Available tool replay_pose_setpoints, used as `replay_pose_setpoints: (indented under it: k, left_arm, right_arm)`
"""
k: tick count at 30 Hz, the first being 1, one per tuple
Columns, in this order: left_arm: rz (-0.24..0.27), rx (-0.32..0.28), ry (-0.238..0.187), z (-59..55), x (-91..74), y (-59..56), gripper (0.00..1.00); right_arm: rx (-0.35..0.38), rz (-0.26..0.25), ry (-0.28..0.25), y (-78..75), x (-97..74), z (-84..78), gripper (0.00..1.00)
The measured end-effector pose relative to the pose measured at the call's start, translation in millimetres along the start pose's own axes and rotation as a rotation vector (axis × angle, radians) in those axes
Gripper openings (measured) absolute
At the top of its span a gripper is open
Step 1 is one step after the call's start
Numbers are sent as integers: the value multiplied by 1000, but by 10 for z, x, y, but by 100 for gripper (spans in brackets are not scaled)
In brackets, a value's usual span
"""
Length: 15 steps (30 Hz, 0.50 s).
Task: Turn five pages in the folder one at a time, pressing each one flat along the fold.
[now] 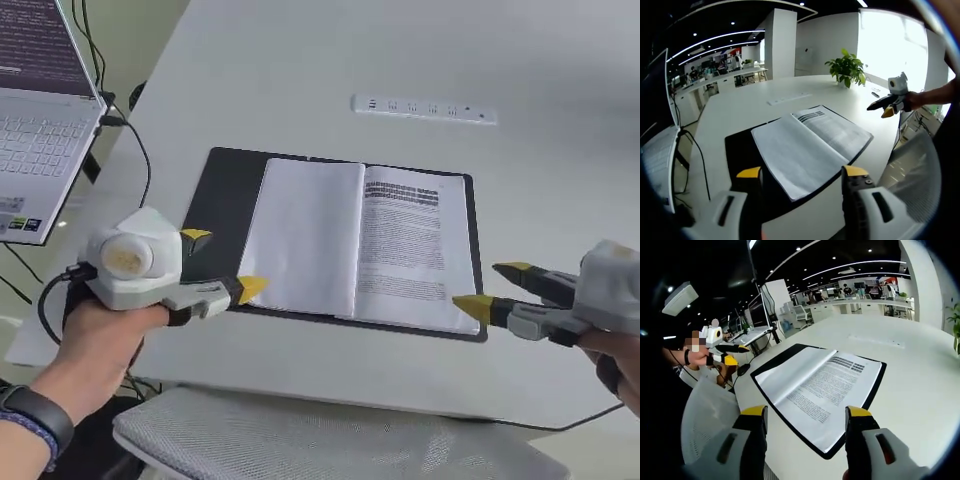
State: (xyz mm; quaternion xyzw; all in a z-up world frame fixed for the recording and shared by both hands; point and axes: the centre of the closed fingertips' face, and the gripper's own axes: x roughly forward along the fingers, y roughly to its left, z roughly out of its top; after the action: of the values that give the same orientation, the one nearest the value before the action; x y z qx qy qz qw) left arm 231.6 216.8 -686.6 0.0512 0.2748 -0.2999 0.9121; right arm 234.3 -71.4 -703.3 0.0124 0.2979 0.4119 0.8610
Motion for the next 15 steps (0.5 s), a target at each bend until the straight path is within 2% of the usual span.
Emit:
replay_pose_setpoints:
  k: [4, 10, 15]
  left_arm:
    - [3, 5, -1, -29, -102, -10, 68]
    - [8, -16, -18, -32, -202, 2, 73]
    - [9, -28, -32, -10, -249, -39, 77]
  right_arm:
    - [-19, -11, 14, 61, -81, -76, 69]
    - [-9, -28, 2, 137, -181, -134, 77]
    - [6, -52, -12, 178, -247, -184, 82]
